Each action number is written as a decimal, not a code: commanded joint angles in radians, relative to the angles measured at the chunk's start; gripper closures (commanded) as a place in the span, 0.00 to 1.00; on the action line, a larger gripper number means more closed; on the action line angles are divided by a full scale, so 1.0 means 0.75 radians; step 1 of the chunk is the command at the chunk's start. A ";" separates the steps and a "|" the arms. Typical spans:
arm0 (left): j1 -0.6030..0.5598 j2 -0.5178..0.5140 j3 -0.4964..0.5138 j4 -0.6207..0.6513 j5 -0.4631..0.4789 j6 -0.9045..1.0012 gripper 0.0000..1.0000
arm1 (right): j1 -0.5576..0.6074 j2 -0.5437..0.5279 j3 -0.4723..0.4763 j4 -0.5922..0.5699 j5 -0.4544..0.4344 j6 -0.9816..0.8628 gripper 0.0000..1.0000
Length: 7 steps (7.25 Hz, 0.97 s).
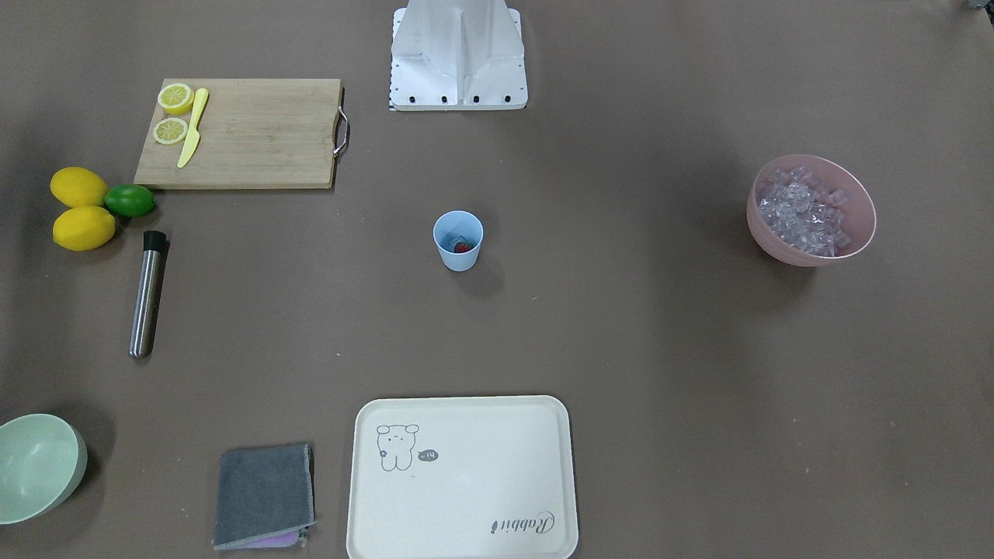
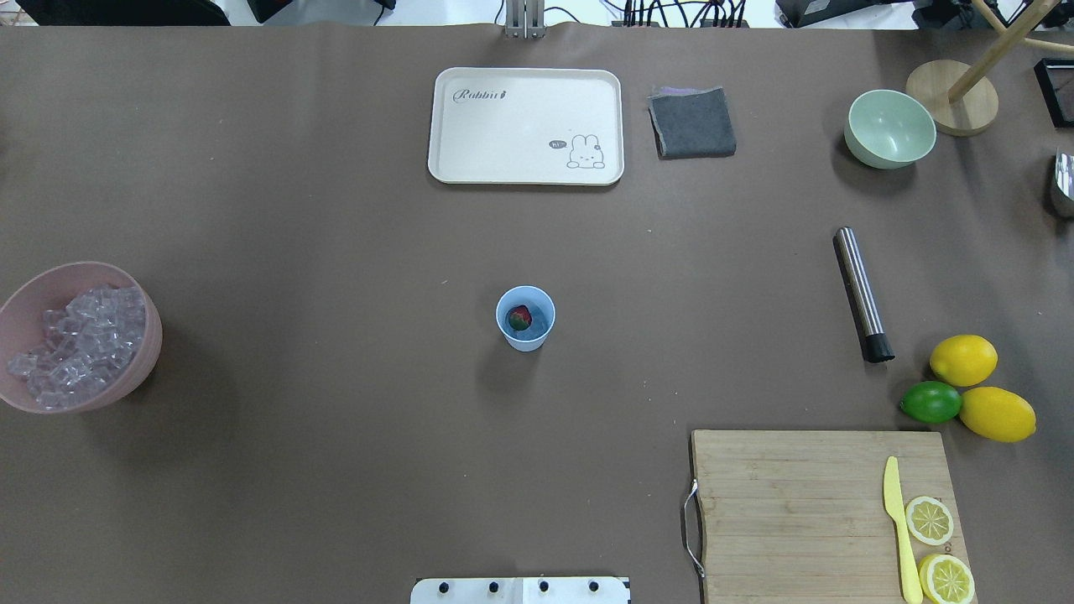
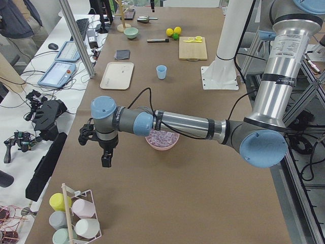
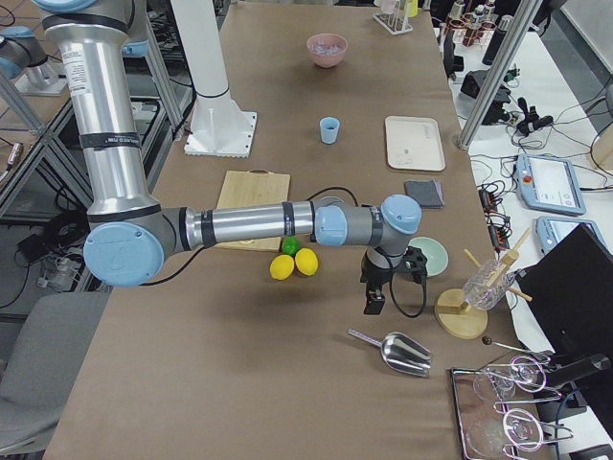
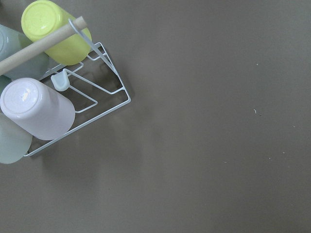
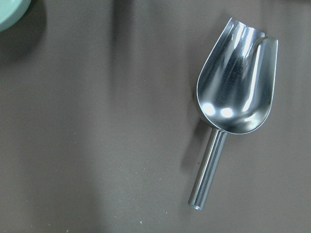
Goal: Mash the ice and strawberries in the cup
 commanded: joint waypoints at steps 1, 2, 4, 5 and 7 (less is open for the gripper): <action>0.000 0.039 0.114 -0.168 -0.003 0.005 0.02 | 0.010 0.002 0.011 0.000 0.009 -0.002 0.01; -0.002 0.039 0.155 -0.199 -0.003 0.007 0.02 | 0.010 0.002 0.019 0.000 0.009 0.002 0.01; -0.004 0.039 0.156 -0.200 -0.003 -0.001 0.02 | 0.010 0.012 0.022 0.000 0.009 0.006 0.01; -0.015 0.029 0.150 -0.196 -0.009 -0.005 0.02 | 0.010 0.012 0.038 0.000 0.009 0.008 0.01; -0.019 0.010 0.144 -0.179 -0.009 -0.003 0.02 | 0.006 0.023 0.044 0.000 0.007 0.008 0.01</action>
